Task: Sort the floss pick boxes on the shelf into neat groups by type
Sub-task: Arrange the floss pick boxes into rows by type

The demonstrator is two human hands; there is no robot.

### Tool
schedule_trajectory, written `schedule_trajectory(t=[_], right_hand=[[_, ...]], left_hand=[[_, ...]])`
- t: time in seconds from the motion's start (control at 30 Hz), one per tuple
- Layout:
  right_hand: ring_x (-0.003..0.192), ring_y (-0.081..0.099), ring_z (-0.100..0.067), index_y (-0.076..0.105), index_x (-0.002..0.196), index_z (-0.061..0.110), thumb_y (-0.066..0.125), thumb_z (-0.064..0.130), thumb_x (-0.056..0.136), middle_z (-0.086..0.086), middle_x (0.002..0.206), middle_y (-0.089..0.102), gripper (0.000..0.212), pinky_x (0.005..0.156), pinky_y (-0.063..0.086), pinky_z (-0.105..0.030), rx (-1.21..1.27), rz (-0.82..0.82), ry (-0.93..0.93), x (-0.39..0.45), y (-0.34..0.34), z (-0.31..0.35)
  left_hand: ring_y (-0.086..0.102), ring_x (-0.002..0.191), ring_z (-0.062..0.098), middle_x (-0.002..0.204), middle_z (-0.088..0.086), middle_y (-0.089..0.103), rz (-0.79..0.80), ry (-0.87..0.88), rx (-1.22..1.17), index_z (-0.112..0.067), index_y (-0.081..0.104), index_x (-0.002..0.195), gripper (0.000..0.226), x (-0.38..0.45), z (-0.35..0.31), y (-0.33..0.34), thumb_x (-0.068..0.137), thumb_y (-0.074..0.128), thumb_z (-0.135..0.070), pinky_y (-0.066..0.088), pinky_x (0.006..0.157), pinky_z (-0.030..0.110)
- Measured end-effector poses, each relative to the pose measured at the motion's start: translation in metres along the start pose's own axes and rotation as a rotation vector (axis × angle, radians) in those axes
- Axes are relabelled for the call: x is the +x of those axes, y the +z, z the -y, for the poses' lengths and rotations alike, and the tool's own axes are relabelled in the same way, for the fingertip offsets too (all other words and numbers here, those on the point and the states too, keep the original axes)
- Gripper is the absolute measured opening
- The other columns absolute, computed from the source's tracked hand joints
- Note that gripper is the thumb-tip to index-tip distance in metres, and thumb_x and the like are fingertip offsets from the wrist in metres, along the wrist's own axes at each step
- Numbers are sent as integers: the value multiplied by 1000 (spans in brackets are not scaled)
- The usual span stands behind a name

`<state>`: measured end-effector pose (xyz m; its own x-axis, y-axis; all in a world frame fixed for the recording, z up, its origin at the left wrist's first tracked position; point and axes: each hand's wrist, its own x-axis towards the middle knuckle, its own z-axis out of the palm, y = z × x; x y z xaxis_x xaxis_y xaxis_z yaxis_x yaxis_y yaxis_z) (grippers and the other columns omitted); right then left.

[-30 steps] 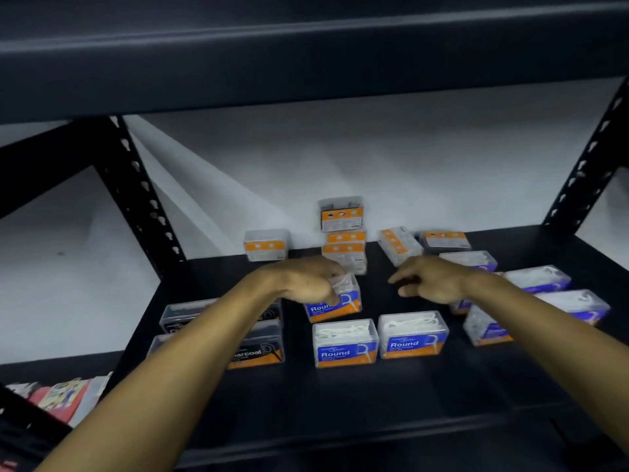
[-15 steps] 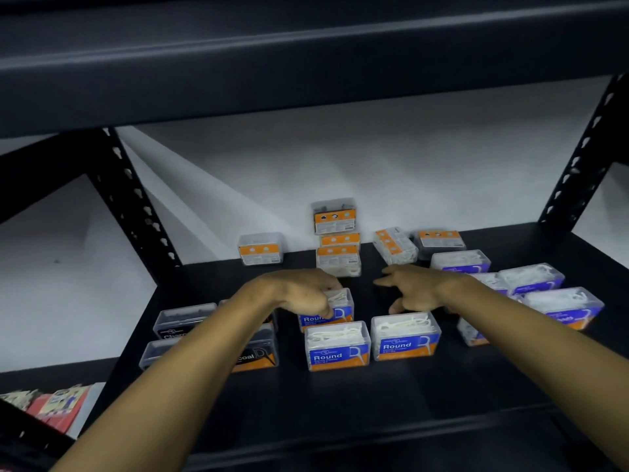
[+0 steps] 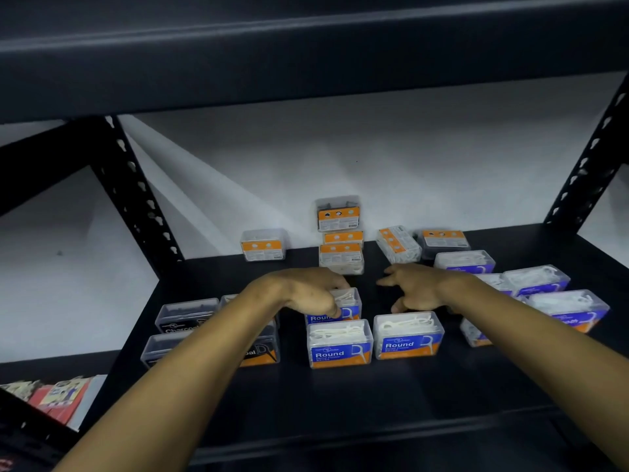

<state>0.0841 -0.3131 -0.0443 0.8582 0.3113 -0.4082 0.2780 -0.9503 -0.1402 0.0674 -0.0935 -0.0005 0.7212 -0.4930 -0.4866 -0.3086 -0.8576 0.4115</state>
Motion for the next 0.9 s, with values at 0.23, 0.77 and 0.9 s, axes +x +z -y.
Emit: schedule_trajectory(t=[0.23,0.77,0.9], right_hand=[[146,17,-23,26,150,27,62,35,89,-1,159,16,71,116,19,-37,11,8,7,-1,1,0],[146,17,-22,27,149,28,64,33,88,0,160,15,72,116,21,-37,54,17,15,-3,-1,1],[146,17,-22,27,149,28,64,32,88,-1,159,16,71,116,21,-37,56,22,13,-5,-3,3]], left_hand=[[59,115,14,135,-3,59,-4,16,-3,-26,50,138,44,-1,4,1,95,63,-26,50,91,33],[60,116,14,134,-2,60,-17,29,-24,-24,51,138,45,-2,4,2,95,62,-24,51,92,33],[60,116,15,135,-2,60,-15,28,-24,-24,50,139,46,-3,3,2,95,62,-24,52,94,36]])
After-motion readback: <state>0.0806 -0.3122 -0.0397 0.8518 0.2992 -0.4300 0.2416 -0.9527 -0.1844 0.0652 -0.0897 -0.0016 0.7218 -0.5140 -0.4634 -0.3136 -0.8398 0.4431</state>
